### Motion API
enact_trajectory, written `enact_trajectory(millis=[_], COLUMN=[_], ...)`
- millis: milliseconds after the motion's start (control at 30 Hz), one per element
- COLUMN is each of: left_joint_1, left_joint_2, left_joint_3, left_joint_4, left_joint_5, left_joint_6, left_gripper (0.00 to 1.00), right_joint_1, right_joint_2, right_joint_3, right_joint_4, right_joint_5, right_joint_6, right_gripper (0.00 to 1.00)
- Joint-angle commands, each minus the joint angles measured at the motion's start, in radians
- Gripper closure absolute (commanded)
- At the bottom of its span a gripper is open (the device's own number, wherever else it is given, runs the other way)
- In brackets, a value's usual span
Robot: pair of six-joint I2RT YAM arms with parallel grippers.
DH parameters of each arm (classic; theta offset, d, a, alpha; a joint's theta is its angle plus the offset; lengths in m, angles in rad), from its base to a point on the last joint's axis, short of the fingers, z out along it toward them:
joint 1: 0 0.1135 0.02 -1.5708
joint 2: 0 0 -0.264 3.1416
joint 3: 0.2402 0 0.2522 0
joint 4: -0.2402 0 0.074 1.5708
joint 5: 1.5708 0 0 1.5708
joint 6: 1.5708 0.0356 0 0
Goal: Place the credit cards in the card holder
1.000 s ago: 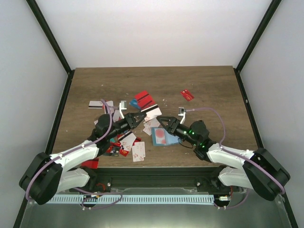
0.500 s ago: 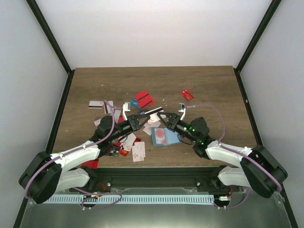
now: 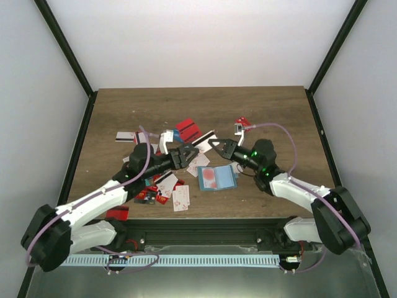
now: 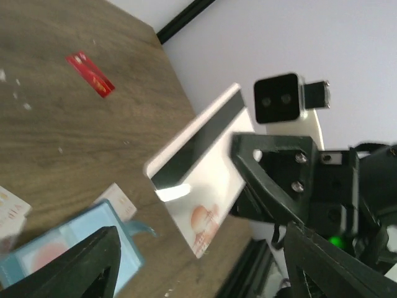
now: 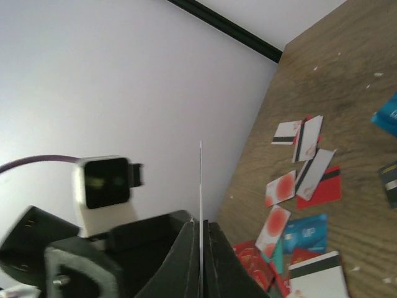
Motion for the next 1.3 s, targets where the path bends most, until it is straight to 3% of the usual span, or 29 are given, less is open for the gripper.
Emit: enact_trajectory(millis=[0,133,267,433,933,1267], left_joint_1=[0.014,0.015,0.014,0.013,0.0,-0.027], left_joint_2=[-0.096,-0.146,-0.143,-0.171,-0.192,-0.161], left_joint_3=[0.113,0.173,0.254,0.303,0.279,0.267], left_joint_4=[-0.361,-0.47,-0.621,-0.766,-0.792,-0.785], left_joint_5=[-0.051,0.019,0.104,0.126,0.331,0.328], left_joint_6=[0.302,0.401,0.506,0.579,0.633,0.614], left_gripper=[0.24,0.22,0.24,0.29,0.59,0.6], right_joint_1=[-0.101,-0.111,-0.111,-0.108,-0.007,0.005], right_joint_2=[0.045,0.111,0.14,0.104,0.034,0.036], right_joint_3=[0.13,0.258,0.274,0.261,0.296,0.303], right_joint_4=[-0.239,-0.478,-0.469,-0.462,-0.592,-0.563], right_joint_5=[-0.282,-0.459,-0.698,-0.814,-0.817,-0.831], right_joint_6=[-0.253,-0.556,-0.638,-0.705,-0.84,-0.829], right_gripper=[0.99,0.99,0.99,0.99,0.99,0.99])
